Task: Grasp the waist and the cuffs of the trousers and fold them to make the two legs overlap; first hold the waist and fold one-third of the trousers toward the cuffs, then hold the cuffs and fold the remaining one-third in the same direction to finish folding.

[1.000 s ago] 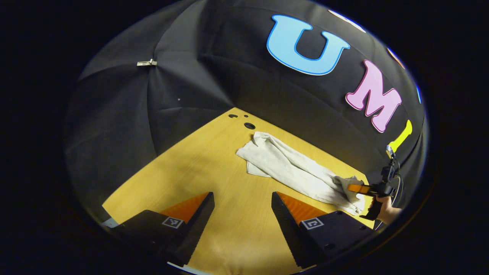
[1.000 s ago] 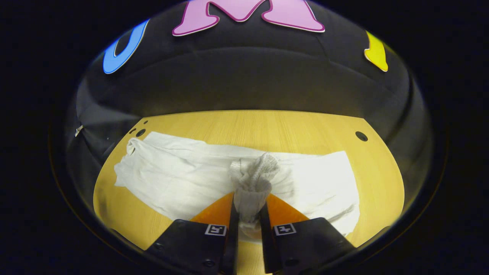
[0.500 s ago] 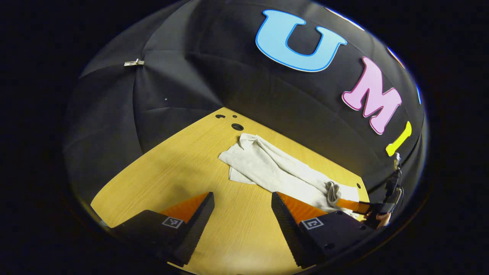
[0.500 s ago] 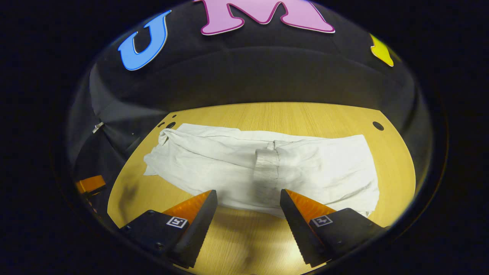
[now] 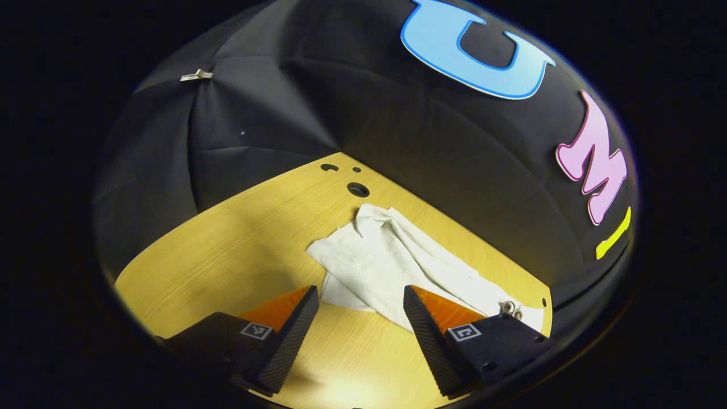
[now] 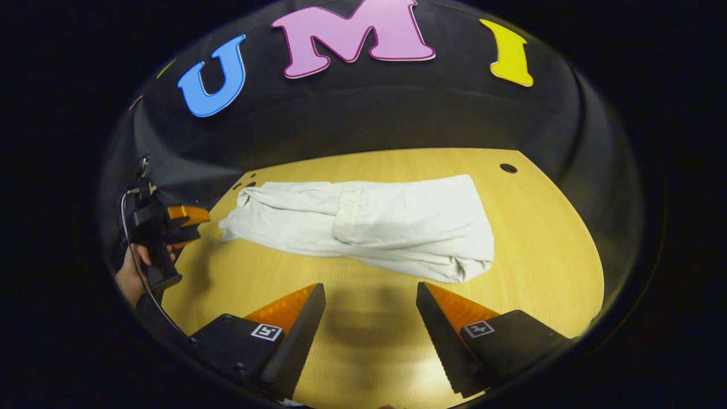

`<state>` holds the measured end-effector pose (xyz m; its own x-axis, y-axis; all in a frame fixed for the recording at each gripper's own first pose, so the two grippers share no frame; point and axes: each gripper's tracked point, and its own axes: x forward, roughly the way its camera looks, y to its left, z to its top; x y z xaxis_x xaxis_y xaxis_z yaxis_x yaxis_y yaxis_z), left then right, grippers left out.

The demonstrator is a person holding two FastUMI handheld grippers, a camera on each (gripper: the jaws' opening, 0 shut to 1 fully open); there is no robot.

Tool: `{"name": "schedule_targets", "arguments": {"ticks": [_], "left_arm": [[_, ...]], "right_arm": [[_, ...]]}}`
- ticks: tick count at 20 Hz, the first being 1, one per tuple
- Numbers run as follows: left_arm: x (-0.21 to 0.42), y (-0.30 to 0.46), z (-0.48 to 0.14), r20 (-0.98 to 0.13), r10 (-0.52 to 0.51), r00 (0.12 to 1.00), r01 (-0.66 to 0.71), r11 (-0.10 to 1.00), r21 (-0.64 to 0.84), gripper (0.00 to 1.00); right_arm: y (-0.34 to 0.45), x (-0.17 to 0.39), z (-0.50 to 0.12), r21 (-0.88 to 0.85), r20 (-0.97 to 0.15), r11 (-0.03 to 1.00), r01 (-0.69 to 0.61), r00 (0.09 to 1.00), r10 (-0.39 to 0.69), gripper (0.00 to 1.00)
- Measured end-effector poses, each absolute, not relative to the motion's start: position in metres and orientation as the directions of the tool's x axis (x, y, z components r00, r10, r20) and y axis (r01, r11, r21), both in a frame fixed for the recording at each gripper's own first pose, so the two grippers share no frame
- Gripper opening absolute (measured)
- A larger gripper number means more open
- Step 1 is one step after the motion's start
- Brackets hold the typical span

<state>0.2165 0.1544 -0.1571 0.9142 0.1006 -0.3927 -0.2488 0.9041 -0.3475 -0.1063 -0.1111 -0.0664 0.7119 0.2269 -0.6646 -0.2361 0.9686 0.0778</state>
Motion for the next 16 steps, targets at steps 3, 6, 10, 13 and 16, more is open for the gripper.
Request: {"name": "schedule_targets", "arguments": {"ticks": [3, 6, 10, 13, 16], "left_arm": [[0.245, 0.161, -0.168, -0.395, 0.162, 0.904, -0.281, 0.923, -0.264, 0.96], [0.269, 0.167, -0.182, -0.408, 0.244, 0.88, -0.345, 0.918, -0.197, 0.96], [0.285, 0.163, -0.2, -0.447, 0.286, 0.847, -0.387, 0.91, -0.151, 0.96], [0.282, 0.179, -0.212, -0.462, 0.382, 0.801, -0.463, 0.883, -0.073, 0.96], [0.286, 0.179, -0.217, -0.465, 0.371, 0.804, -0.459, 0.884, -0.089, 0.99]], "right_arm": [[-0.142, -0.14, -0.055, 0.093, -0.685, 0.981, -0.171, 0.704, 0.188, 0.99], [-0.157, -0.173, -0.04, 0.129, -0.677, 0.986, -0.108, 0.716, 0.167, 0.99], [-0.177, -0.197, -0.027, 0.097, -0.675, 0.992, -0.086, 0.726, 0.129, 0.99], [-0.183, -0.204, -0.024, 0.119, -0.675, 0.992, -0.039, 0.73, 0.11, 0.99], [-0.184, -0.21, -0.029, 0.117, -0.688, 0.993, -0.035, 0.718, 0.106, 0.99]]}}
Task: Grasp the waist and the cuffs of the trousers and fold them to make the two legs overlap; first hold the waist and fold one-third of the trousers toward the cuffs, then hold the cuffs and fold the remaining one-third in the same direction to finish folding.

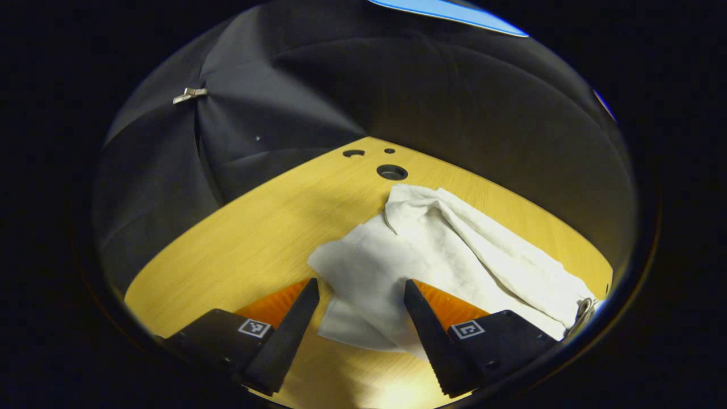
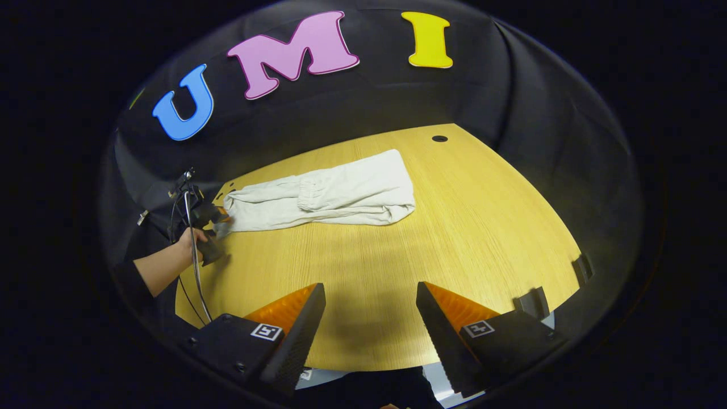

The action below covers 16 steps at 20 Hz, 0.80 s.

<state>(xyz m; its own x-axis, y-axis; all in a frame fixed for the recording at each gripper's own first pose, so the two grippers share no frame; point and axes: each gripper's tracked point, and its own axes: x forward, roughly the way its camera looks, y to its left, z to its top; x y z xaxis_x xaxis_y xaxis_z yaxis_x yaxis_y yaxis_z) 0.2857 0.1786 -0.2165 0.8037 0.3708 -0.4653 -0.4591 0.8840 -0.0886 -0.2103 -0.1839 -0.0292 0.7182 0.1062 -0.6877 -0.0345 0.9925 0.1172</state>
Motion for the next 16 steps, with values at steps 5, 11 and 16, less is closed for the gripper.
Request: {"name": "schedule_targets", "arguments": {"ticks": [5, 11, 16], "left_arm": [[0.299, 0.169, -0.222, -0.471, 0.361, 0.805, -0.398, 0.917, 0.022, 0.93], [0.306, 0.156, -0.224, -0.469, 0.287, 0.835, -0.322, 0.947, 0.005, 0.59], [0.308, 0.143, -0.224, -0.44, 0.222, 0.87, -0.257, 0.966, -0.019, 0.1]], "right_arm": [[-0.179, -0.218, -0.036, 0.146, -0.712, 0.989, -0.013, 0.693, 0.114, 0.99], [-0.184, -0.224, -0.036, 0.119, -0.7, 0.993, -0.003, 0.709, 0.086, 0.99], [-0.189, -0.236, -0.04, 0.119, -0.707, 0.993, 0.025, 0.704, 0.067, 0.99]]}}
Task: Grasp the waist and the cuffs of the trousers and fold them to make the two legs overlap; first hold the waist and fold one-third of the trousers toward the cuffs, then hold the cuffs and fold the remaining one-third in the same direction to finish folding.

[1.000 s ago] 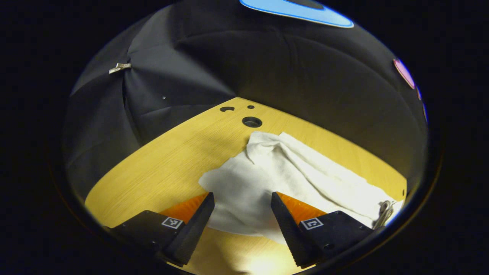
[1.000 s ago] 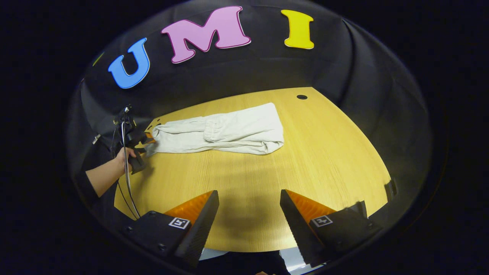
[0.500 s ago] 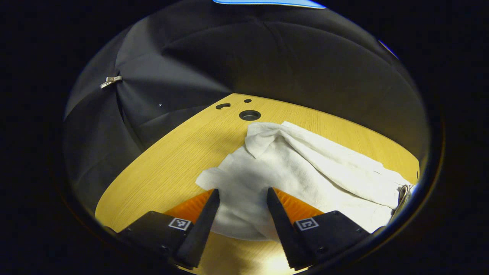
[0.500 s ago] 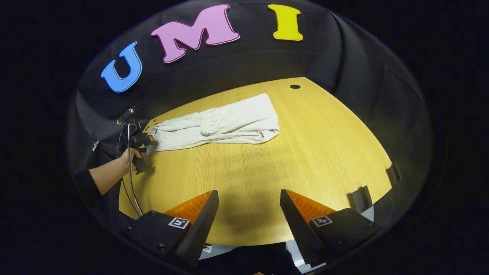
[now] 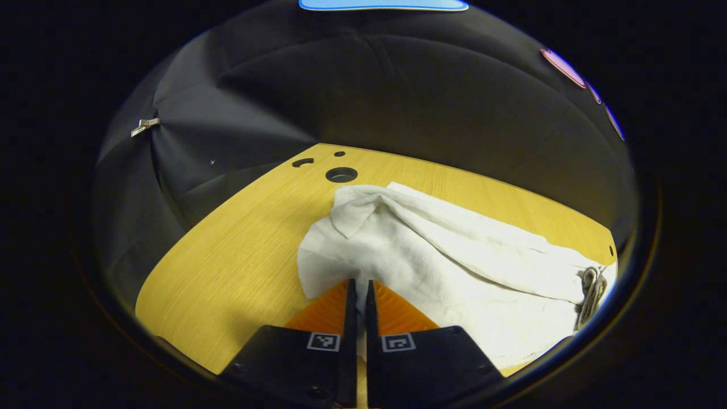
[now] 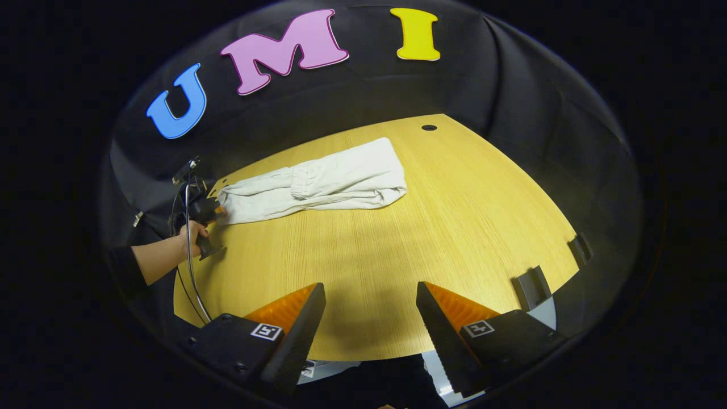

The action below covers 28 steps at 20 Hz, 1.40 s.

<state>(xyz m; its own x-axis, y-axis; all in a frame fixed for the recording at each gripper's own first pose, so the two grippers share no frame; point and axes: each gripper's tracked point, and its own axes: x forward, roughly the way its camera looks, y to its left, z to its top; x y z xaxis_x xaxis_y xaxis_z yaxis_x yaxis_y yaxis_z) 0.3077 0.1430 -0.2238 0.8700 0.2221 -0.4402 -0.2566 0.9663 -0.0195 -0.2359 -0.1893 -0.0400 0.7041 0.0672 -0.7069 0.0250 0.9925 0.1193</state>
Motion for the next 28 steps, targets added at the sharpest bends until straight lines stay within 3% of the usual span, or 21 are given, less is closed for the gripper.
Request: {"name": "schedule_targets", "arguments": {"ticks": [3, 4, 6, 9, 18, 28], "left_arm": [[0.308, 0.137, -0.225, -0.442, 0.143, 0.885, -0.206, 0.974, -0.097, 0.06], [0.309, 0.133, -0.225, -0.444, 0.107, 0.89, -0.192, 0.97, -0.152, 0.03], [0.306, 0.116, -0.224, -0.438, 0.011, 0.899, -0.162, 0.937, -0.309, 0.06], [0.306, 0.111, -0.192, -0.356, -0.035, 0.934, -0.117, 0.91, -0.397, 0.05], [0.302, 0.04, -0.082, -0.194, -0.113, 0.974, 0.016, 0.897, -0.441, 0.05], [0.293, -0.126, -0.022, -0.096, -0.256, 0.962, 0.192, 0.882, -0.429, 0.05]], "right_arm": [[-0.191, -0.238, -0.037, 0.112, -0.698, 0.993, 0.037, 0.715, 0.052, 0.99], [-0.194, -0.235, -0.035, 0.11, -0.691, 0.993, 0.041, 0.722, 0.047, 0.99], [-0.197, -0.229, -0.028, 0.112, -0.667, 0.993, 0.048, 0.744, 0.039, 0.99], [-0.207, -0.221, -0.021, 0.117, -0.643, 0.991, 0.063, 0.765, 0.027, 0.99], [-0.257, -0.201, -0.009, 0.188, -0.604, 0.975, 0.117, 0.797, 0.021, 0.99], [-0.317, -0.153, 0.014, 0.22, -0.557, 0.973, 0.066, 0.828, 0.07, 0.99]]}}
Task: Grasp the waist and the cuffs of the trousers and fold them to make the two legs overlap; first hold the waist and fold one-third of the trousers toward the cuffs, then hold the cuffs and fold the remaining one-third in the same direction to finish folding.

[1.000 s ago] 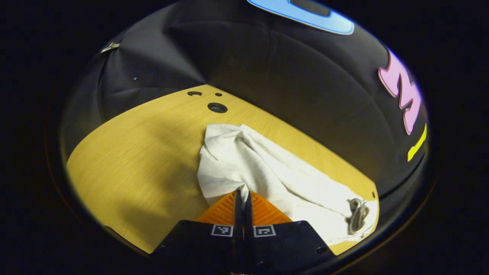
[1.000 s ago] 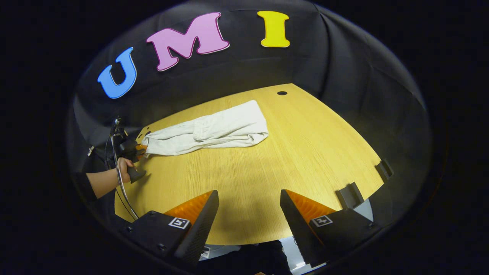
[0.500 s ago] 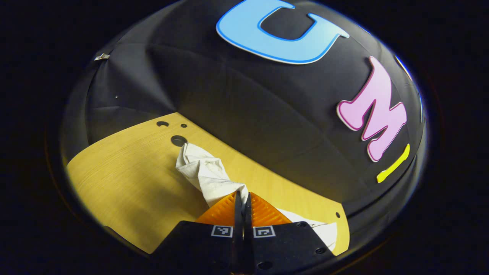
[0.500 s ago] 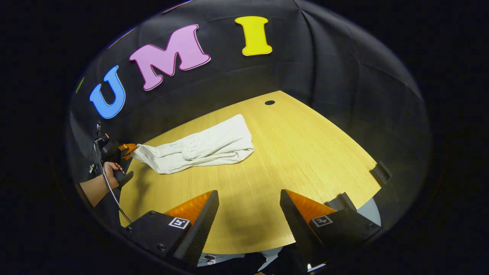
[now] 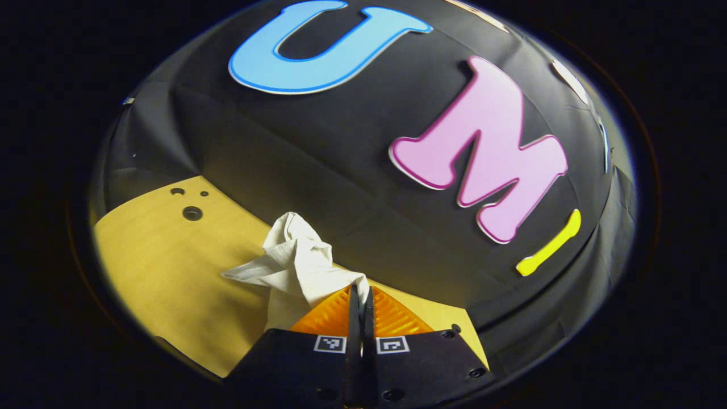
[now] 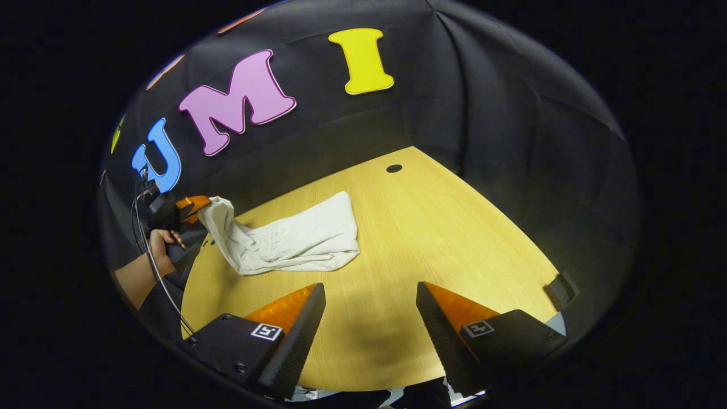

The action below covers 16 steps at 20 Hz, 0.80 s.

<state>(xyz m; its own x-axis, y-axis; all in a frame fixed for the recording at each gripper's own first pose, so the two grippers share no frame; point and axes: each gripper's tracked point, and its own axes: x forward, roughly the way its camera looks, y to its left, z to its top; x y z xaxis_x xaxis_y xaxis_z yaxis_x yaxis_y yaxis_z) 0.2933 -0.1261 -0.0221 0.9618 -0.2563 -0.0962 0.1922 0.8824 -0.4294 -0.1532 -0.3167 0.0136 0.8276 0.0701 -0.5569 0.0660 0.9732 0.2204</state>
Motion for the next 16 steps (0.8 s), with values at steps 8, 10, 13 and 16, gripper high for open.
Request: {"name": "schedule_targets", "arguments": {"ticks": [8, 10, 13, 16], "left_arm": [[0.259, -0.269, -0.029, -0.098, -0.431, 0.897, 0.354, 0.833, -0.425, 0.05], [0.25, -0.302, -0.04, -0.116, -0.467, 0.876, 0.379, 0.818, -0.432, 0.05], [0.238, -0.337, -0.056, -0.134, -0.507, 0.851, 0.401, 0.794, -0.456, 0.05], [0.226, -0.367, -0.081, -0.173, -0.535, 0.827, 0.408, 0.783, -0.47, 0.05]], "right_arm": [[-0.348, -0.143, 0.018, 0.218, -0.536, 0.975, 0.036, 0.839, 0.089, 0.99], [-0.354, -0.147, 0.017, 0.22, -0.539, 0.975, 0.034, 0.837, 0.093, 0.99], [-0.362, -0.148, 0.015, 0.223, -0.537, 0.974, 0.03, 0.838, 0.097, 0.99], [-0.367, -0.15, 0.014, 0.221, -0.534, 0.975, 0.013, 0.838, 0.11, 0.99]]}}
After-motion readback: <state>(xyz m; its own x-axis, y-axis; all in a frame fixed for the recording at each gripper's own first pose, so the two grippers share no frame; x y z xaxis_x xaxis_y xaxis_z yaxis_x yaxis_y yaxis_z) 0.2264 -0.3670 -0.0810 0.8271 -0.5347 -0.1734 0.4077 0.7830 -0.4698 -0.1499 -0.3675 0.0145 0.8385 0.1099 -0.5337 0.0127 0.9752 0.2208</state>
